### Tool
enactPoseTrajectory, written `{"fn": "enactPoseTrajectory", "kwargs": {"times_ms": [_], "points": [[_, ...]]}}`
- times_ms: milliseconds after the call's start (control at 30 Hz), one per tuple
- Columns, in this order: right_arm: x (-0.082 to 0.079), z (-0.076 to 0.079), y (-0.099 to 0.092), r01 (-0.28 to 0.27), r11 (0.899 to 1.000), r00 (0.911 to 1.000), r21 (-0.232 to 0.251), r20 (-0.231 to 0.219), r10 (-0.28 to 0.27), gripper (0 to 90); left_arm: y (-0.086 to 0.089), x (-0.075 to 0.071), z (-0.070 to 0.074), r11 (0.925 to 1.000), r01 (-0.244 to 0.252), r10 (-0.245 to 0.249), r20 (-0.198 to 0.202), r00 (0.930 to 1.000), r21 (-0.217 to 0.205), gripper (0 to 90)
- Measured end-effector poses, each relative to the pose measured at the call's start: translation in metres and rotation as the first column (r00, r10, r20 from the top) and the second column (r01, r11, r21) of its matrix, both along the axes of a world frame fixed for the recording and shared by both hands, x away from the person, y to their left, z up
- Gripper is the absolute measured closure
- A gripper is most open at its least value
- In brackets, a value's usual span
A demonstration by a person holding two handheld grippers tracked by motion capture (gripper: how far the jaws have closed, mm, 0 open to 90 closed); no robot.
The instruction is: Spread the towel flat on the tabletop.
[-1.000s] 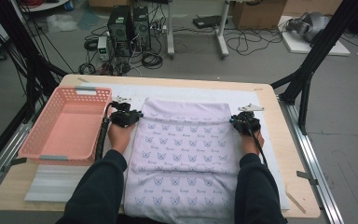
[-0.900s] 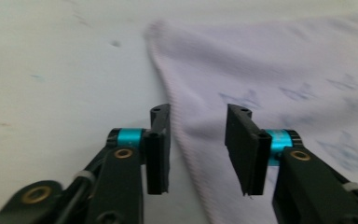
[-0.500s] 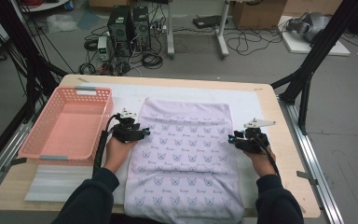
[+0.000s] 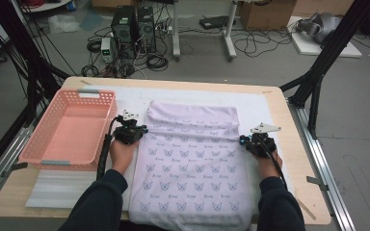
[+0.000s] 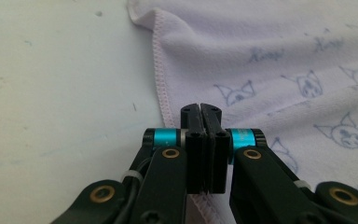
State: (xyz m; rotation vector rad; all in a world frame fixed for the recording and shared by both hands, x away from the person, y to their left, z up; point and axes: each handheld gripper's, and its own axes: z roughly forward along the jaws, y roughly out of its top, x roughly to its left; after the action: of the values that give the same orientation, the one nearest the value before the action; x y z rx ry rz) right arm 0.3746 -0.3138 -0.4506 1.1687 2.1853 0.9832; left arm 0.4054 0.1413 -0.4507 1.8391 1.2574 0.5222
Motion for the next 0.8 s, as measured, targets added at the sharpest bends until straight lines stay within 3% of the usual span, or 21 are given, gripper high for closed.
{"fn": "enactPoseTrajectory", "kwargs": {"times_ms": [100, 200, 300, 333, 467, 600, 700, 800], "points": [[0.004, 0.000, 0.003, 0.027, 1.000, 0.9996, -0.003, 0.006, -0.027, 86.6, -0.001, 0.000, 0.001, 0.9998, 0.008, -0.008, 0.010, 0.9999, -0.019, 86.5], [-0.001, 0.003, -0.001, 0.039, 0.998, 0.9992, 0.045, -0.012, -0.039, 73.2, 0.001, -0.009, 0.004, 0.9974, 0.057, -0.057, -0.008, 0.9983, -0.044, 60.7], [-0.015, 0.008, -0.010, 0.026, 0.995, 0.9996, 0.100, 0.005, -0.026, 67.7, 0.003, -0.028, 0.006, 0.9928, 0.109, -0.109, 0.005, 0.9941, -0.050, 52.5], [-0.020, 0.010, -0.012, 0.009, 0.993, 0.9999, 0.121, 0.008, -0.011, 66.9, 0.004, -0.035, 0.006, 0.9910, 0.121, -0.121, 0.005, 0.9926, -0.056, 51.5], [-0.044, 0.016, -0.015, -0.055, 0.993, 0.9984, 0.106, 0.018, 0.054, 63.3, 0.007, -0.057, 0.006, 0.9837, 0.176, -0.177, -0.004, 0.9843, -0.034, 50.0], [-0.069, 0.018, -0.014, -0.112, 0.990, 0.9936, 0.092, -0.009, 0.113, 61.3, 0.014, -0.077, 0.002, 0.9782, 0.202, -0.203, -0.018, 0.9789, -0.046, 50.1], [-0.086, 0.015, -0.012, -0.131, 0.988, 0.9904, 0.080, -0.034, 0.134, 62.0, 0.018, -0.091, -0.001, 0.9751, 0.211, -0.215, -0.053, 0.9752, -0.068, 51.1], [-0.104, 0.007, -0.014, -0.132, 0.986, 0.9891, 0.103, -0.052, 0.138, 63.1, 0.023, -0.108, -0.001, 0.9718, 0.222, -0.226, -0.053, 0.9726, -0.079, 52.9]]}}
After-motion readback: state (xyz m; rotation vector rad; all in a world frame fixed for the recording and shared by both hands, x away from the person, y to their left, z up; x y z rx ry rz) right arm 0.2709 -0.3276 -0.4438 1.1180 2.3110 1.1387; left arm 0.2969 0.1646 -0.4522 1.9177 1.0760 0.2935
